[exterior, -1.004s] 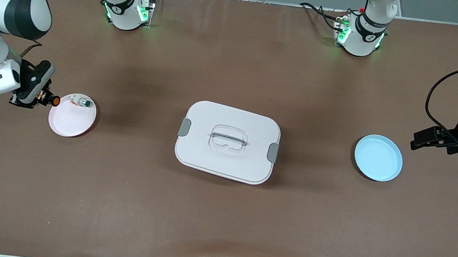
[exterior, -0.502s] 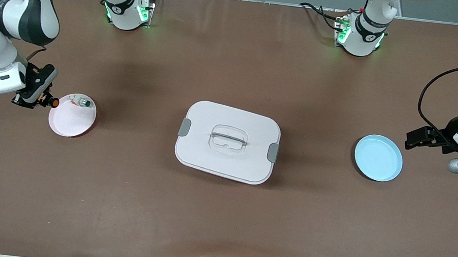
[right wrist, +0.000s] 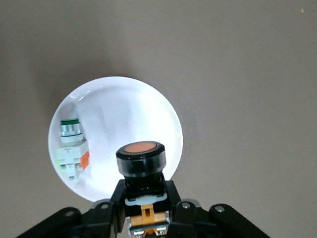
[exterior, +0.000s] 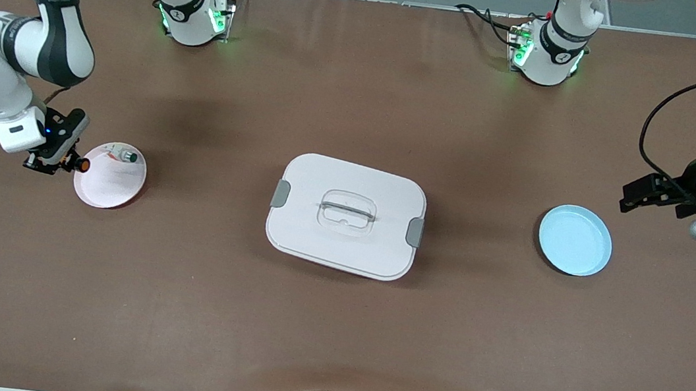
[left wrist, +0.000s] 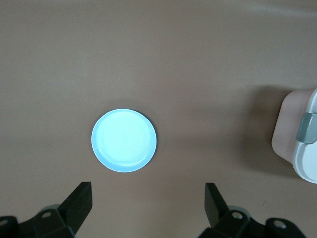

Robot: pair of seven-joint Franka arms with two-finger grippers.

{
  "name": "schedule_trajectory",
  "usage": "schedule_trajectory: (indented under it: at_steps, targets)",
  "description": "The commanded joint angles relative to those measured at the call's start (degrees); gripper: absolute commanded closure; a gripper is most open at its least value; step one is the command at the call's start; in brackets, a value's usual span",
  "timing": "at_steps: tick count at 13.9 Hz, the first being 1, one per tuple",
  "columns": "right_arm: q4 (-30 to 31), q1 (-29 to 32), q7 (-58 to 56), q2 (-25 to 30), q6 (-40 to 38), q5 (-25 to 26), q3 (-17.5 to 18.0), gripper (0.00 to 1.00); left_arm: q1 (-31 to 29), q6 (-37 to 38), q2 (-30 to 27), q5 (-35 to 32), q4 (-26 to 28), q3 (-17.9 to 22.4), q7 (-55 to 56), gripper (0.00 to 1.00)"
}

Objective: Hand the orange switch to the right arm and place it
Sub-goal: 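Lower the switch onto the pink plate and open the right gripper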

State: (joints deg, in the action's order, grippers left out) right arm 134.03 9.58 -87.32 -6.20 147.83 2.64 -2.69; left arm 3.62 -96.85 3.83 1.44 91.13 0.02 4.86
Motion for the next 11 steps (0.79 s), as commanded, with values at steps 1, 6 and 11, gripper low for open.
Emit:
schedule_trajectory:
  at_steps: [1,6,11]
  targets:
    - [0.62,1.32,-1.53,-2.85,3.78,1.05,1.02,1.0,0.78,-1.24,-3.91,0.67,3.0,0.69,1.82,0.0]
    - [0.53,1.23,-2.41,-6.89,6.42,1.14,1.02,1.0,1.39,3.76,-4.36,0.58,1.07,0.34,1.82,0.0]
    - [0.44,0.97,-2.59,-10.41,10.46,1.14,1.02,1.0,0.78,5.44,-0.57,0.14,-3.68,0.07,1.21,0.0]
